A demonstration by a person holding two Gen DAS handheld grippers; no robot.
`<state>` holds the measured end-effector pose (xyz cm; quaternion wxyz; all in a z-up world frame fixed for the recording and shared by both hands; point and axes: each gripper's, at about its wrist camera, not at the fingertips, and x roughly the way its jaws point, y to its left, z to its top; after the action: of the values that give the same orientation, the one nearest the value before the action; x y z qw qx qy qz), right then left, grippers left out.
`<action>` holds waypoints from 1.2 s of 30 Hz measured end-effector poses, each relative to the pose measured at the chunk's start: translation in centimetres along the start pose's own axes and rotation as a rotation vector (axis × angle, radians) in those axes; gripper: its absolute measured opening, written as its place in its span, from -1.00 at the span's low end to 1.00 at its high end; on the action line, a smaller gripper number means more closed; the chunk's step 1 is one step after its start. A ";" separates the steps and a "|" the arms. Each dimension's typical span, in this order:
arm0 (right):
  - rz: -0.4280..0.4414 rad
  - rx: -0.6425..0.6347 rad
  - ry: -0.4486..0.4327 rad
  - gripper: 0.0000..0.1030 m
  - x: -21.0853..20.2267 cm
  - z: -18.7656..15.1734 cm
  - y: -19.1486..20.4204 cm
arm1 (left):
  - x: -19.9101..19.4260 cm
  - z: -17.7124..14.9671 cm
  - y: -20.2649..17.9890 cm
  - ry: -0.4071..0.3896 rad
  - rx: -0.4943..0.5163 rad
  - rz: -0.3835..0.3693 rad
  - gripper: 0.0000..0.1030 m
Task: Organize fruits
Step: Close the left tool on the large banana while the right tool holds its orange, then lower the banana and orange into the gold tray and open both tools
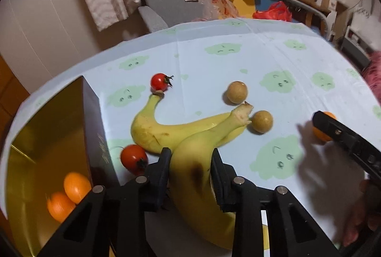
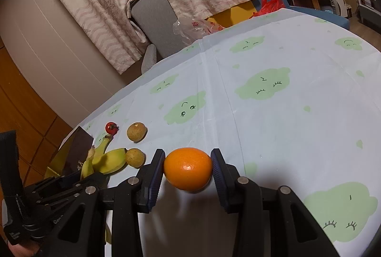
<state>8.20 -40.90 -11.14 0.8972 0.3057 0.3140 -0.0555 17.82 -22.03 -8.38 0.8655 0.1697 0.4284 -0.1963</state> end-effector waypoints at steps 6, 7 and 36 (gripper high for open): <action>0.007 0.006 -0.004 -0.21 0.0 0.0 -0.1 | -2.8 -1.3 -0.2 -0.078 -0.031 -0.054 -0.37; 0.008 0.006 -0.004 -0.21 0.0 0.0 -0.2 | -3.3 -1.5 -0.2 -0.092 -0.039 -0.066 -0.37; 0.100 -0.204 -0.074 -0.22 -6.6 -2.3 12.3 | -15.6 -7.6 14.1 -0.361 -0.374 -0.142 -0.38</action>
<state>5.34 -30.22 -2.35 0.9363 0.2258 0.2689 0.0102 10.85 -3.31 1.63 0.9283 -0.0612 0.3068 -0.2009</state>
